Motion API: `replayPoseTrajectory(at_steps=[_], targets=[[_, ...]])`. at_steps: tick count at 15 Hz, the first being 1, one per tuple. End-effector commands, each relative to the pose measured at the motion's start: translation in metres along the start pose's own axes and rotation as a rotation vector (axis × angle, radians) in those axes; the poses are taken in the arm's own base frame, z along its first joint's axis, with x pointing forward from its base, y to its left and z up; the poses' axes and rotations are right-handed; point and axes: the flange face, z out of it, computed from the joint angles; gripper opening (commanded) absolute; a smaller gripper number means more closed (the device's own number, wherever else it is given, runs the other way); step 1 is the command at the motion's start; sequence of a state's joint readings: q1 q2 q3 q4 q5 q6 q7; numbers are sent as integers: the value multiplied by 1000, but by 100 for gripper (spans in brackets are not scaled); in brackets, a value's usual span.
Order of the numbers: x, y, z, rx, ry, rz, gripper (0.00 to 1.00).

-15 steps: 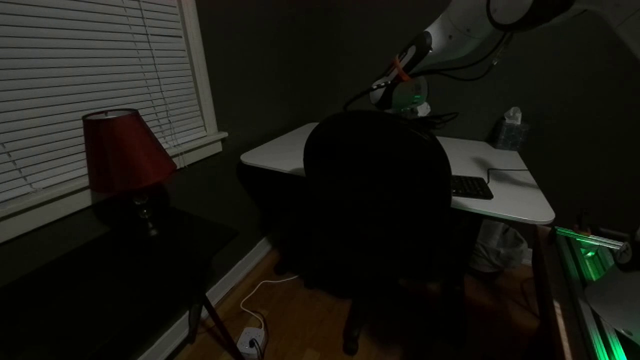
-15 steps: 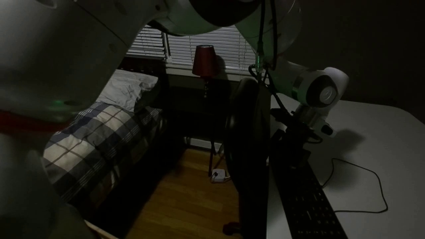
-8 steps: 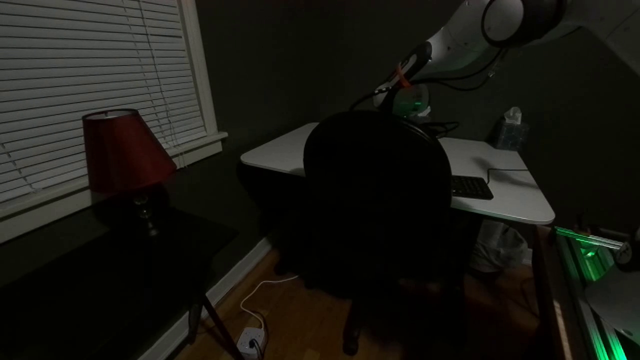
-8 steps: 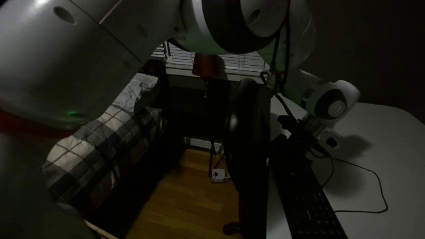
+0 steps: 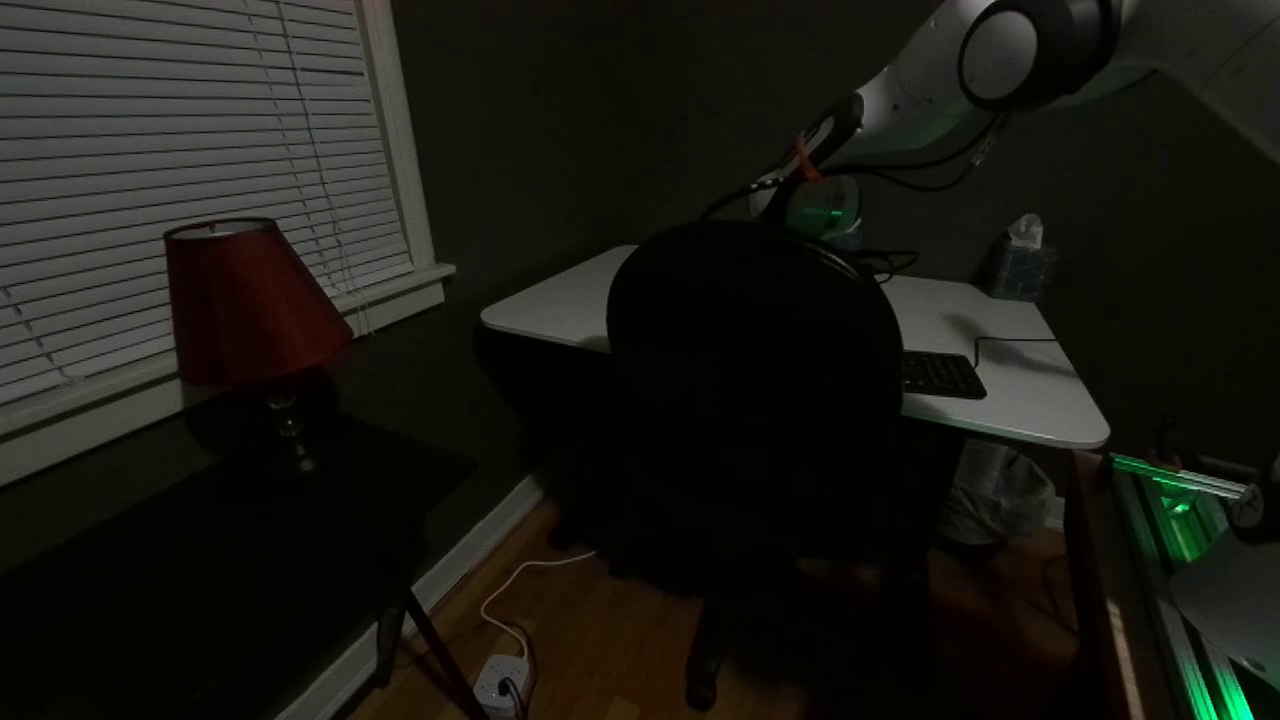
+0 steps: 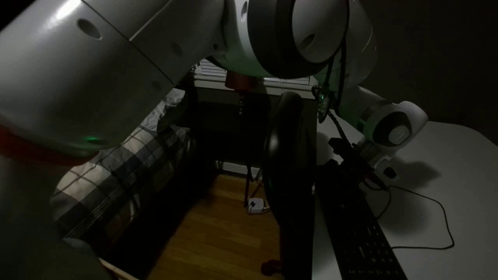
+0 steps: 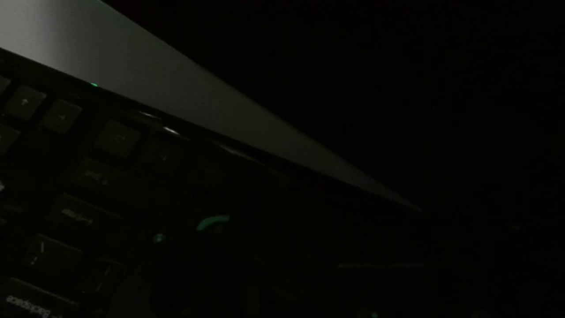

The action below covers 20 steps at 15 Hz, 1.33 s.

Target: Move the keyboard backwards.

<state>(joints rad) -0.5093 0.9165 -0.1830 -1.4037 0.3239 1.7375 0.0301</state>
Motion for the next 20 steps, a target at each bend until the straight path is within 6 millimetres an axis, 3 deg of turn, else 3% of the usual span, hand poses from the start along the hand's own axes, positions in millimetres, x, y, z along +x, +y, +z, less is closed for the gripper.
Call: replayPoseTrajectory(at_steps=[1, 10, 20], targets=[[17, -6, 9, 55, 37, 90, 100], [36, -10, -18, 264, 146, 476, 100], [62, 1, -43, 450, 244, 791, 100]])
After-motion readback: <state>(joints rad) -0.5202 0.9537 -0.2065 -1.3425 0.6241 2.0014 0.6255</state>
